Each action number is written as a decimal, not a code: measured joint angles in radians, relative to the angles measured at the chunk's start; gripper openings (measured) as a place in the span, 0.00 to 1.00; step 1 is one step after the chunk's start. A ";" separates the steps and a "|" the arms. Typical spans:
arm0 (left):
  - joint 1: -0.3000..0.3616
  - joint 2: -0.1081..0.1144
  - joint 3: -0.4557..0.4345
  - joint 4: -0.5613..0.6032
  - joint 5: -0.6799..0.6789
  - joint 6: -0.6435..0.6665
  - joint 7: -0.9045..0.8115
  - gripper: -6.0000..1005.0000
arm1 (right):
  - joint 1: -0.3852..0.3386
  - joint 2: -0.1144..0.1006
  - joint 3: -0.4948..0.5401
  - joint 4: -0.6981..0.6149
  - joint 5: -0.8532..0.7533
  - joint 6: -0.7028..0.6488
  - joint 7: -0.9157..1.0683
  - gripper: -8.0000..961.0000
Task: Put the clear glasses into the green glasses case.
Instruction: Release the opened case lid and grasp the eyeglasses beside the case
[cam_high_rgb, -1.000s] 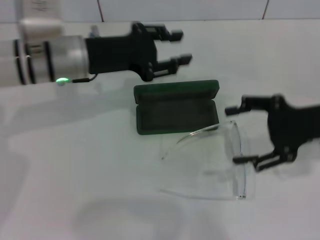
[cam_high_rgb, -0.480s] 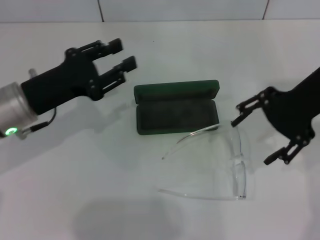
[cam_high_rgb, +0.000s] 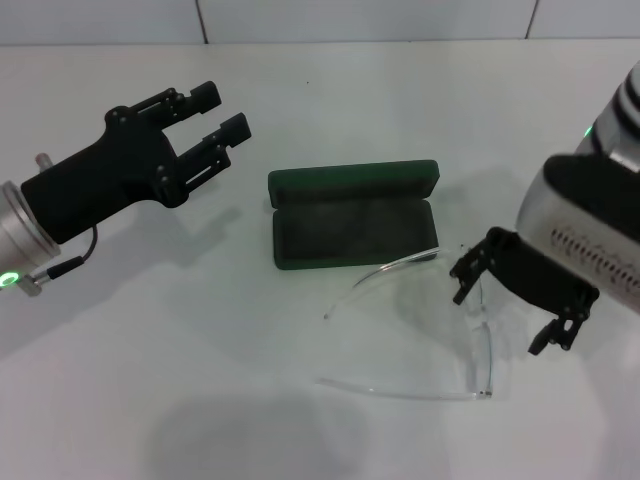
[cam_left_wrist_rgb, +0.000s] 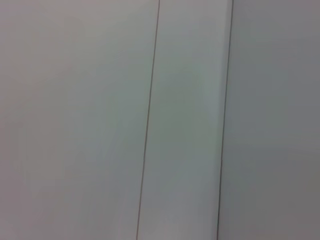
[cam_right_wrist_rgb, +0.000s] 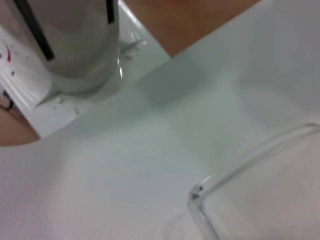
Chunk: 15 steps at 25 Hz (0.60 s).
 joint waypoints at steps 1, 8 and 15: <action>0.001 0.000 0.000 0.000 -0.003 -0.001 0.001 0.52 | 0.000 0.000 -0.013 0.002 -0.004 0.009 0.000 0.91; 0.002 0.000 -0.001 0.000 -0.013 -0.003 0.008 0.52 | 0.003 0.002 -0.073 0.017 -0.022 0.078 0.006 0.84; 0.006 0.000 -0.001 0.000 -0.022 -0.006 0.024 0.52 | 0.017 0.007 -0.210 0.050 -0.039 0.186 0.036 0.81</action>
